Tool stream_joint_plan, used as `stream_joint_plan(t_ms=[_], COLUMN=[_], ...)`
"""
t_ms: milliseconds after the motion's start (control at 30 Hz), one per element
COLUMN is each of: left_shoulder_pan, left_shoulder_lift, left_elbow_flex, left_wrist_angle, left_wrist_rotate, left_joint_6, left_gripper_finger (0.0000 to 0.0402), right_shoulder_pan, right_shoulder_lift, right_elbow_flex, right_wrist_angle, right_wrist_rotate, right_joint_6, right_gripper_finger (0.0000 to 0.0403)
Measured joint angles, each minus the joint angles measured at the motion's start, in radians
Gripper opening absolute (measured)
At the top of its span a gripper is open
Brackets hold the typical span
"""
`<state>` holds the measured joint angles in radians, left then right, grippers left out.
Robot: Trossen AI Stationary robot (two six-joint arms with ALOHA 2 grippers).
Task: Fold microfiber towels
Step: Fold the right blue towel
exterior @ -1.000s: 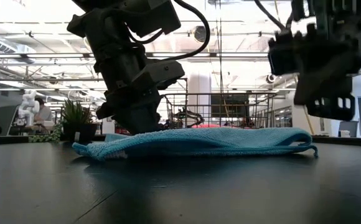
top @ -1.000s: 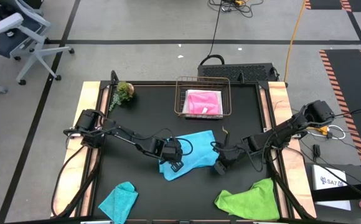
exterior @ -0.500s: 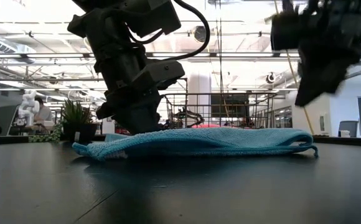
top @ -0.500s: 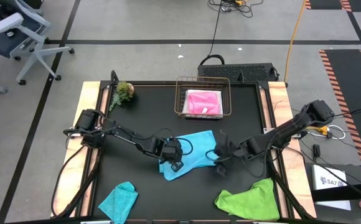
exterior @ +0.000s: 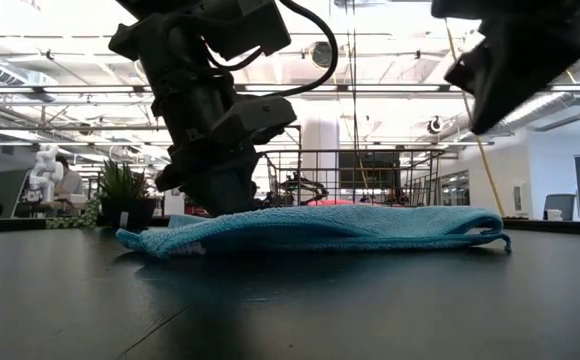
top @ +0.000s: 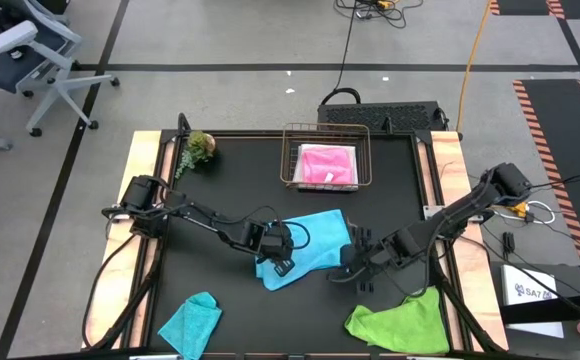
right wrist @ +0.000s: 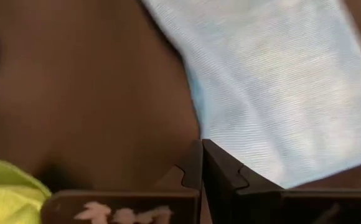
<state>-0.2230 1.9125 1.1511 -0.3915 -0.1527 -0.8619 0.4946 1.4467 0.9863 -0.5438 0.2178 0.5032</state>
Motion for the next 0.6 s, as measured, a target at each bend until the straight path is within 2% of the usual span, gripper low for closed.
stream_joint_plan(t_ms=[300, 600], left_shoulder_pan=[0.0, 0.0], left_shoulder_lift=[0.0, 0.0], left_elbow_flex=[0.0, 0.0], left_wrist_angle=[0.0, 0.0], left_wrist_rotate=[0.005, 0.005], left_joint_6=[0.019, 0.021], left_gripper_finger=[0.0002, 0.0003], right_shoulder_pan=[0.045, 0.042], right_shoulder_lift=[0.164, 0.198], right_elbow_flex=[0.0, 0.0], right_wrist_angle=[0.003, 0.001], right_wrist_rotate=[-0.078, -0.083], right_joint_6=[-0.02, -0.046], right_gripper_finger=[0.0011, 0.0106])
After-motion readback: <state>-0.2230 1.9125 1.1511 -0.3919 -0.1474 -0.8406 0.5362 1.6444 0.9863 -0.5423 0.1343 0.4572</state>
